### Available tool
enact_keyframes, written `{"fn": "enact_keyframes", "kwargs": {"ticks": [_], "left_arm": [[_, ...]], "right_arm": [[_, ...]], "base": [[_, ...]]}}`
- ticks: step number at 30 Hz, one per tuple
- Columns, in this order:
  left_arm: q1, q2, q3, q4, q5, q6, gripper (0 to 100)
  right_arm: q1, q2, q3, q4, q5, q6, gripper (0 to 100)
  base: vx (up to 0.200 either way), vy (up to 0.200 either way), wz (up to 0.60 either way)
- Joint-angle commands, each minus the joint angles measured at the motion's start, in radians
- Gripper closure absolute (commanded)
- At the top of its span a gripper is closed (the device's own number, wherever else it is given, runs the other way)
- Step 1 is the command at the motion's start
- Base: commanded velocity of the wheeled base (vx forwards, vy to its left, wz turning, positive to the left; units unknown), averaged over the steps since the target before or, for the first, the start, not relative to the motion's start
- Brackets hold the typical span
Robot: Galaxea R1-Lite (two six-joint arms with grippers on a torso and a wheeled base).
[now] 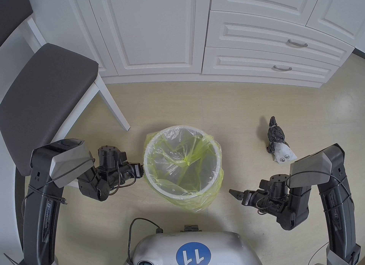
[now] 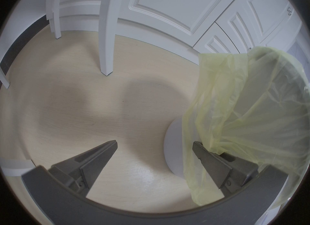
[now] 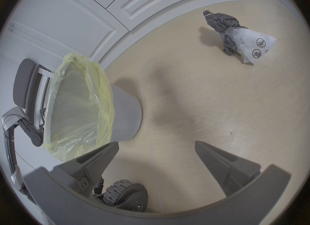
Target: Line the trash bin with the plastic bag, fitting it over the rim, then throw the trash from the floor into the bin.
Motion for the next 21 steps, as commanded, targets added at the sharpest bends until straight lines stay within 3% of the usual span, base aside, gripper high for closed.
{"fn": "enact_keyframes", "kwargs": {"ticks": [1, 13, 21], "left_arm": [[0.002, 0.009, 0.001, 0.000, 0.001, 0.000, 0], [0.027, 0.014, 0.019, -0.003, 0.001, 0.043, 0], [0.016, 0.002, 0.060, -0.014, 0.020, 0.043, 0]], "right_arm": [[0.000, 0.005, 0.000, -0.018, 0.000, -0.001, 0], [0.002, 0.035, -0.089, -0.018, -0.036, 0.003, 0], [-0.001, 0.075, -0.244, -0.018, -0.027, 0.075, 0]], "base": [[0.000, 0.000, 0.00], [0.000, 0.000, 0.00], [0.000, 0.000, 0.00]]}}
